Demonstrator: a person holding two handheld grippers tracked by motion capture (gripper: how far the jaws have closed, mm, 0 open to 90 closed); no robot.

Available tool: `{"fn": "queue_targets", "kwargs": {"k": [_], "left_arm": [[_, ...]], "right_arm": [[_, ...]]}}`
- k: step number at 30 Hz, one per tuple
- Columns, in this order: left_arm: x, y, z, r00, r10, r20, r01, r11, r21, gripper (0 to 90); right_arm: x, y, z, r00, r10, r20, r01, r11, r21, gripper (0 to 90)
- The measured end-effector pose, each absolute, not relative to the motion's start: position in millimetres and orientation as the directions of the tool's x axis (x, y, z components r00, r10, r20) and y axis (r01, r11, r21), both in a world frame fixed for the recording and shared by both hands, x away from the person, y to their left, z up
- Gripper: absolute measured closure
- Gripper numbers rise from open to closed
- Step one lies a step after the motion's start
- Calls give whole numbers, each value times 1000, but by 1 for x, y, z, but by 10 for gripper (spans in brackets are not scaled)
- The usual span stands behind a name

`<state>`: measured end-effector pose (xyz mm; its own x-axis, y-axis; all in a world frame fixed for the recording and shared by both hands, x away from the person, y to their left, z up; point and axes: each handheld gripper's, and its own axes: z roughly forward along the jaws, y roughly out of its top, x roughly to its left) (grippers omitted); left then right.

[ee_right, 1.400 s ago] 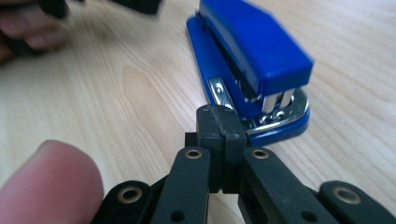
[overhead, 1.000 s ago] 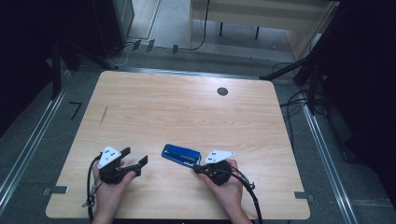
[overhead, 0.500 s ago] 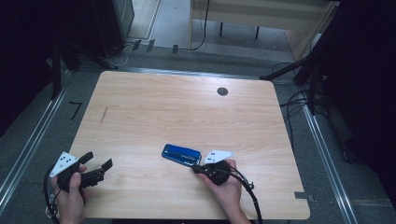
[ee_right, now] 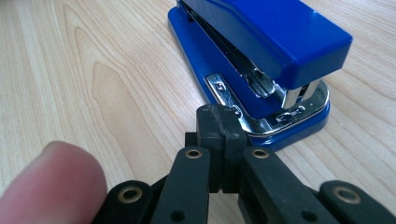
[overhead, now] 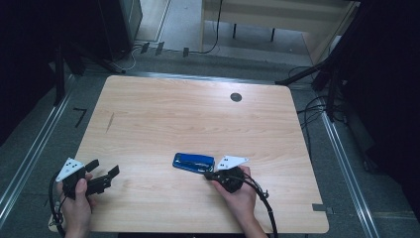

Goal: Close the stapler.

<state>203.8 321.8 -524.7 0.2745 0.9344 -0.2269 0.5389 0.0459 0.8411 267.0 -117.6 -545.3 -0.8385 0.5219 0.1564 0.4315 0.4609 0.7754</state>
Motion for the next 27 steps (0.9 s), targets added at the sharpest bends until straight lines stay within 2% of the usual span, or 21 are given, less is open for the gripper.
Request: {"fn": "queue_targets", "kwargs": {"k": [27], "left_arm": [[204, 322, -525, 275, 934, -229, 545, 45, 837, 136]], "right_arm": [[277, -122, -545, -812, 562, 159, 457, 441, 773, 900]]}}
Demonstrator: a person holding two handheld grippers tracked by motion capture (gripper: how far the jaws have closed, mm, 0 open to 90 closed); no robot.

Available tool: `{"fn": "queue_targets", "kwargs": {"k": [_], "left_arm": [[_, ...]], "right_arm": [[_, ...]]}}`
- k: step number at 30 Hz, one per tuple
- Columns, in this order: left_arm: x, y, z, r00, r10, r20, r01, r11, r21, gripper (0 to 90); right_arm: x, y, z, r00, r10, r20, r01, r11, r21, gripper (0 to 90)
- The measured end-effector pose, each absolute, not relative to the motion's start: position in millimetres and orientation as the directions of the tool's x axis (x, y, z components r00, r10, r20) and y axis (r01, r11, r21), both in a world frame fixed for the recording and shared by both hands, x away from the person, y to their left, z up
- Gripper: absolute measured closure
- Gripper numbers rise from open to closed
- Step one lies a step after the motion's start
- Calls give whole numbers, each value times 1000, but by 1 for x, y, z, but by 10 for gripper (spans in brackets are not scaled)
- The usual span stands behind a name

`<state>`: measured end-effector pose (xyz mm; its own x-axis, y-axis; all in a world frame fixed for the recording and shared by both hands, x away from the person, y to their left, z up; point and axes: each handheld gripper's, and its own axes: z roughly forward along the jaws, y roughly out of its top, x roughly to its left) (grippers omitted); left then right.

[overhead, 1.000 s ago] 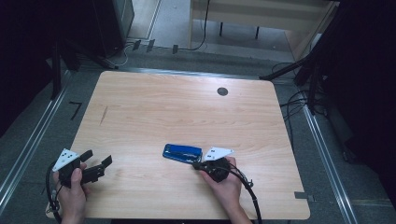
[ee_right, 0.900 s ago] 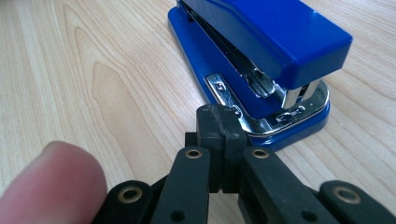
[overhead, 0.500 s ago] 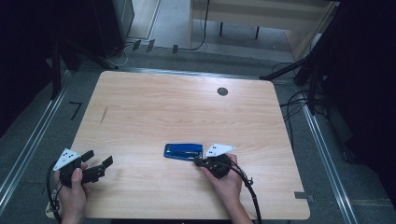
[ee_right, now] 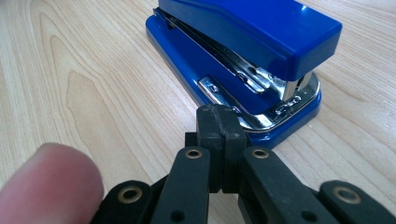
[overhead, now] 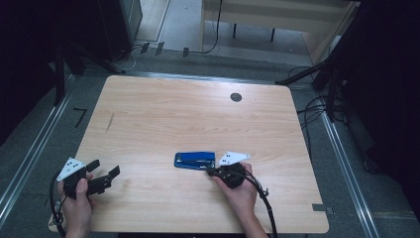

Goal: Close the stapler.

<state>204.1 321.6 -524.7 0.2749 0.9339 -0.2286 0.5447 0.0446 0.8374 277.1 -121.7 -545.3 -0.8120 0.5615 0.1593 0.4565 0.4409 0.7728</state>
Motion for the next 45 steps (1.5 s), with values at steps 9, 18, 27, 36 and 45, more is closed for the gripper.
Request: {"fn": "queue_targets", "kwargs": {"k": [9, 18, 27, 36, 45], "left_arm": [[204, 322, -525, 274, 933, -232, 547, 47, 836, 136], [204, 323, -525, 271, 932, -240, 544, 57, 837, 136], [203, 324, -525, 272, 931, -243, 540, 62, 839, 135], [203, 323, -525, 272, 931, -242, 533, 63, 844, 135], [203, 323, -525, 274, 933, -235, 534, 55, 843, 136]], "right_arm": [[278, -122, -546, -805, 571, 164, 463, 431, 774, 900], [276, -121, -545, -809, 571, 138, 445, 443, 778, 900], [274, -151, -544, -750, 603, 271, 490, 233, 840, 606], [268, -168, -543, -693, 666, 276, 471, 129, 873, 328], [261, -189, -541, -643, 701, 309, 480, 53, 876, 84]]}}
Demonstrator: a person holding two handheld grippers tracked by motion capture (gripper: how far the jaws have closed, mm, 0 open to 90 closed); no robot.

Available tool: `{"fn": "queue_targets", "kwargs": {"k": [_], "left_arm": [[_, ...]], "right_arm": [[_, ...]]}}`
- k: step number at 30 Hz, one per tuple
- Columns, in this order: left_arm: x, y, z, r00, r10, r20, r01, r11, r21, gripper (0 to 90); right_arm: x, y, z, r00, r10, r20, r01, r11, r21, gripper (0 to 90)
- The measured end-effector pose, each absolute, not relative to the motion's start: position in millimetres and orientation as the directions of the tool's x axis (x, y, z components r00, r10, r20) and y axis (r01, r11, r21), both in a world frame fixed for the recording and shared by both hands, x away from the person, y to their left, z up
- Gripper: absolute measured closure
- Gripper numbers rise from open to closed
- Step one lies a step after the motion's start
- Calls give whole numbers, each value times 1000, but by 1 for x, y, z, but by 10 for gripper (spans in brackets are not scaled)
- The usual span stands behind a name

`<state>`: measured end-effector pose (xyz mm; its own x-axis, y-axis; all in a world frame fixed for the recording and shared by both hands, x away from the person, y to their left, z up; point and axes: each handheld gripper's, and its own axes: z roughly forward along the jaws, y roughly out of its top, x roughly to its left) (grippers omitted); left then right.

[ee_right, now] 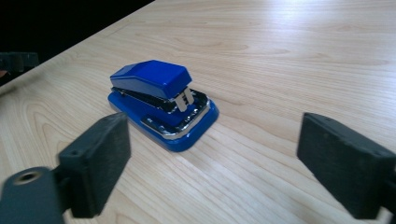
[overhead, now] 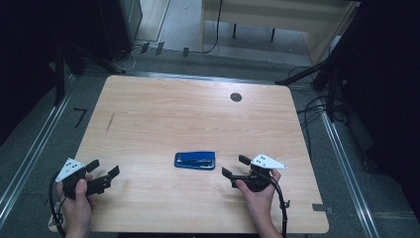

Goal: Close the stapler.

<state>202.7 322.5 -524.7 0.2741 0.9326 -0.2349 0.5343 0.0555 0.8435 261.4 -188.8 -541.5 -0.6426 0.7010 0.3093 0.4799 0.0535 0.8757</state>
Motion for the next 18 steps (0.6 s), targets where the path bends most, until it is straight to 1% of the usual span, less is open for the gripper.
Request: {"fn": "queue_targets", "kwargs": {"k": [4, 12, 18], "left_arm": [[202, 323, -525, 274, 933, -234, 534, 55, 844, 135], [203, 323, -525, 274, 933, -235, 534, 56, 844, 136], [203, 323, -525, 274, 933, -233, 535, 53, 843, 135]], "right_arm": [[259, -199, -541, -623, 722, 300, 484, 55, 873, 4], [251, -225, -540, -614, 737, 283, 477, 61, 877, 0], [244, -246, -538, -589, 753, 293, 480, 35, 876, 0]]}}
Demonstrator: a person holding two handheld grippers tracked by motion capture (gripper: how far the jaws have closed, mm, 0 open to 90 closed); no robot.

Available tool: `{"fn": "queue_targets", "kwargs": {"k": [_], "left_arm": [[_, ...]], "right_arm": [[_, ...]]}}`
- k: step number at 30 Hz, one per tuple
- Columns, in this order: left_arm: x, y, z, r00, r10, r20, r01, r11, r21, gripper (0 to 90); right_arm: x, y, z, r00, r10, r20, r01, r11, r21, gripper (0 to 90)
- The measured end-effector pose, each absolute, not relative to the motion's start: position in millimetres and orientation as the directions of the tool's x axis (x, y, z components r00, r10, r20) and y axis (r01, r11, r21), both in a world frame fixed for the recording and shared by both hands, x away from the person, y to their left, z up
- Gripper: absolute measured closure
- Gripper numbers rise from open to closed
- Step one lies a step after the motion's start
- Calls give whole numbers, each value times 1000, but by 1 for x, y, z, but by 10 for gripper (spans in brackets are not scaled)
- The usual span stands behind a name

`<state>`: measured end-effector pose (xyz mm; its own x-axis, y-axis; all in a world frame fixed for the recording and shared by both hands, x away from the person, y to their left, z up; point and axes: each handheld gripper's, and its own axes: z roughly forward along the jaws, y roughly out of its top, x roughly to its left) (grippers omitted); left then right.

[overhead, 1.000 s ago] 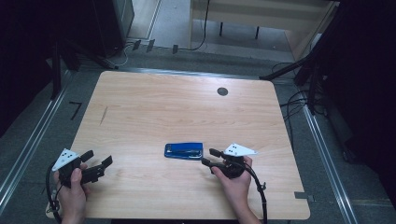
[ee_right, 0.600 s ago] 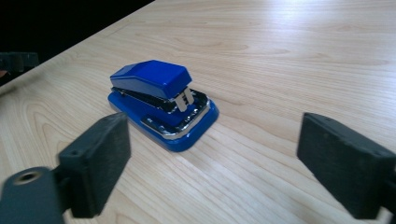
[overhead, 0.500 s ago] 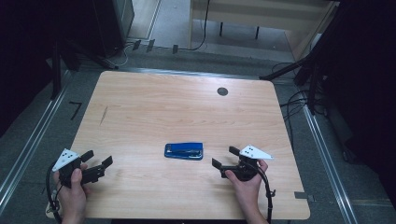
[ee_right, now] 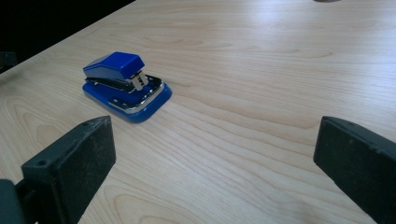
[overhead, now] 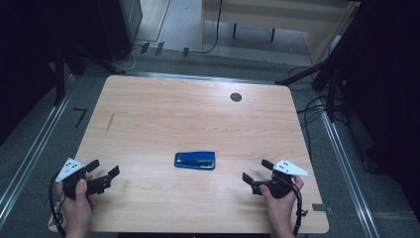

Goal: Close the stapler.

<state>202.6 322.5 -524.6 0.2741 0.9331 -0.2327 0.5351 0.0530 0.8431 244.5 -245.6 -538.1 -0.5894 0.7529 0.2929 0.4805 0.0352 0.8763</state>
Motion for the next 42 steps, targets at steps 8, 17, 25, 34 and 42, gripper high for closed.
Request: {"fn": "queue_targets", "kwargs": {"k": [8, 17, 25, 34, 42], "left_arm": [[203, 323, -525, 274, 933, -233, 535, 53, 843, 135], [203, 322, -525, 273, 933, -233, 534, 55, 844, 136], [203, 322, -525, 273, 934, -232, 534, 54, 844, 136], [203, 322, -525, 274, 933, -231, 533, 53, 845, 136], [203, 322, -525, 276, 934, -229, 536, 48, 843, 136]], "right_arm": [[235, -273, -536, -552, 781, 291, 476, 9, 879, 0], [223, -306, -537, -498, 818, 288, 487, -11, 873, 0], [212, -330, -538, -470, 842, 264, 491, 0, 871, 0], [203, -356, -543, -434, 858, 276, 501, -25, 865, 0], [198, -376, -545, -405, 864, 300, 505, -62, 861, 0]]}}
